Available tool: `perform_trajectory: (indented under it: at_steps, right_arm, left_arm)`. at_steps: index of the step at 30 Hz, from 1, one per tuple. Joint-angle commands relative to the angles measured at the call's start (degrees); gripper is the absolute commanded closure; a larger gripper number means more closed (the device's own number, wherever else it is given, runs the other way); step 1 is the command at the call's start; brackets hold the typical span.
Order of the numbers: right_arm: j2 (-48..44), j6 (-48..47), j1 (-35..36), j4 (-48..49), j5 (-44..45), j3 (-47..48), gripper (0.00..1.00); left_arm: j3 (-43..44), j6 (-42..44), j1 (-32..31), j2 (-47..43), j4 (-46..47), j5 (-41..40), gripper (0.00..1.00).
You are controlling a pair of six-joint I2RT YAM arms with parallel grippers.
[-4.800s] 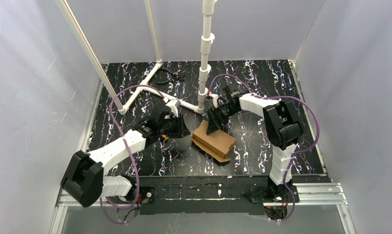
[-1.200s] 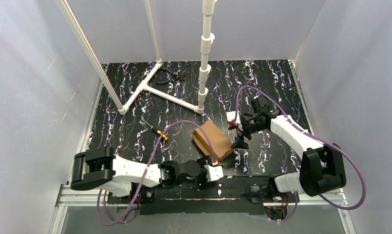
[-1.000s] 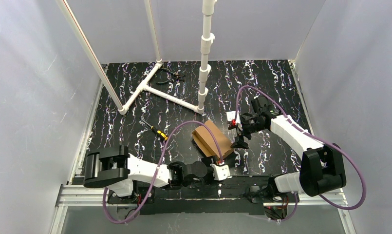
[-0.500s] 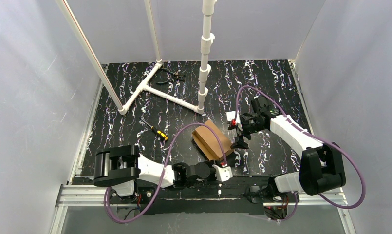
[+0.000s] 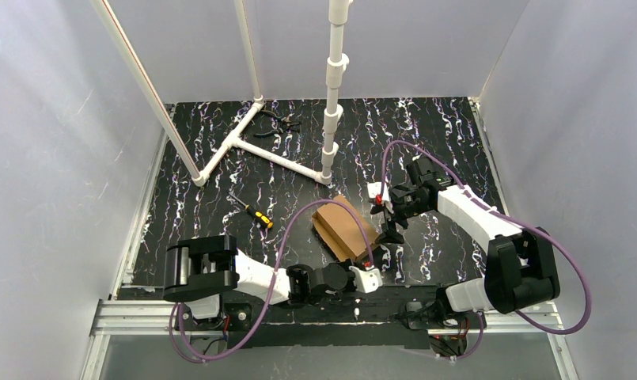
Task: Fold the paper box
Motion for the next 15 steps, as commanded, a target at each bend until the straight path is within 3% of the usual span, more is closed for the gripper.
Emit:
perform_trajectory:
  at_steps: [1,3,11,15]
  right_arm:
    - [0.3,-1.5,0.1,-1.5,-2.6,0.8,0.02]
    - [0.4,-1.6,0.1,-1.7,-2.6,0.9,0.02]
    - [1.2,-0.9,0.2,-2.3,-3.0,1.4,0.02]
    - [0.0,5.1,0.2,-0.9,-4.8,2.9,0.02]
  left_arm:
    - [1.1,0.0,-0.3,0.1,0.7,-3.6,0.95]
    - [0.7,-0.5,-0.2,-0.5,0.7,-3.8,1.0]
    - [-1.1,-4.8,-0.3,-2.1,0.8,-4.7,1.0]
    - [-2.4,-6.6,-0.3,-3.3,0.9,-5.8,1.0]
